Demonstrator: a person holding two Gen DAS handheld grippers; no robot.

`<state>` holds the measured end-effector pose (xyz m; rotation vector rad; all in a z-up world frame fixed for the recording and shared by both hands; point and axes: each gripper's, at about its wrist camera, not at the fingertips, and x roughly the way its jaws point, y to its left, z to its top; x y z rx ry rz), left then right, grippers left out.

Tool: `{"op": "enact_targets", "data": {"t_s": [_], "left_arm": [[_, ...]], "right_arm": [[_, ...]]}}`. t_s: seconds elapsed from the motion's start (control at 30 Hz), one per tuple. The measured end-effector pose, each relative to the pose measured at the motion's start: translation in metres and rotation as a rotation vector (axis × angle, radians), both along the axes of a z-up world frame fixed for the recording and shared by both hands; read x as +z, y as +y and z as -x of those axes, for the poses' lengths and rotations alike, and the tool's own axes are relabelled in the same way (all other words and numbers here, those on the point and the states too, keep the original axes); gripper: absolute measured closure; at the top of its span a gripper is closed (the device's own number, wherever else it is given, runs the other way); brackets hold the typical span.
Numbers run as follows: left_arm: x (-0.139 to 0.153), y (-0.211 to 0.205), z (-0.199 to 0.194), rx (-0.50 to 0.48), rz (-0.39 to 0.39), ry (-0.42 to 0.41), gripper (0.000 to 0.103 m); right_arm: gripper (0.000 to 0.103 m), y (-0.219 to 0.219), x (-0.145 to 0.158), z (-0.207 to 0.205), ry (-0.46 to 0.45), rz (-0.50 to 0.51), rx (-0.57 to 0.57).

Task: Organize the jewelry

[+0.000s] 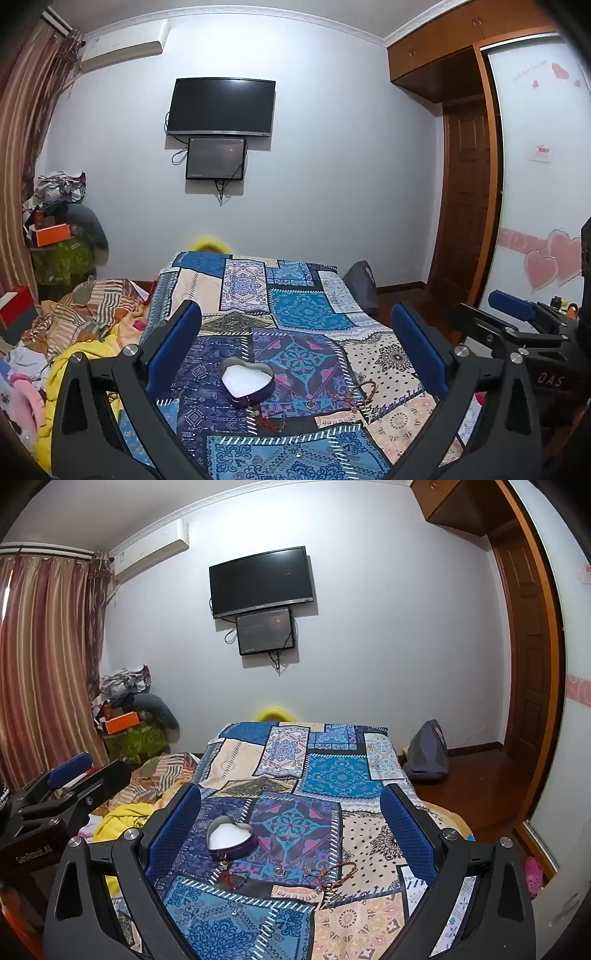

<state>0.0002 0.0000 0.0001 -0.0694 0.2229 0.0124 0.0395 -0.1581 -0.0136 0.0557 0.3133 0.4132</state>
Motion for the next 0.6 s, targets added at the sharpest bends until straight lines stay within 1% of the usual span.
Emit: {"op": "enact_targets", "data": {"t_s": [0.27, 0.3, 0.47, 0.6], "left_arm": [[0.0003, -0.0024, -0.006, 0.002, 0.002, 0.008, 0.0], [-0.002, -0.0001, 0.0028, 0.009, 0.002, -0.004, 0.0], [-0.0021, 0.0012, 0.0033, 0.009, 0.009, -0.003, 0.0], [-0.0094, 0.0072, -0.0018, 0.011, 0.018, 0.004, 0.0]], "right_arm": [[0.006, 0.0007, -0.0008, -0.0011, 0.001, 0.002, 0.001], [0.006, 0.0004, -0.0015, -0.0019, 0.001, 0.003, 0.002], [0.006, 0.0024, 0.0029, 0.0022, 0.002, 0.005, 0.002], [0.006, 0.0024, 0.0025, 0.0018, 0.002, 0.006, 0.003]]}}
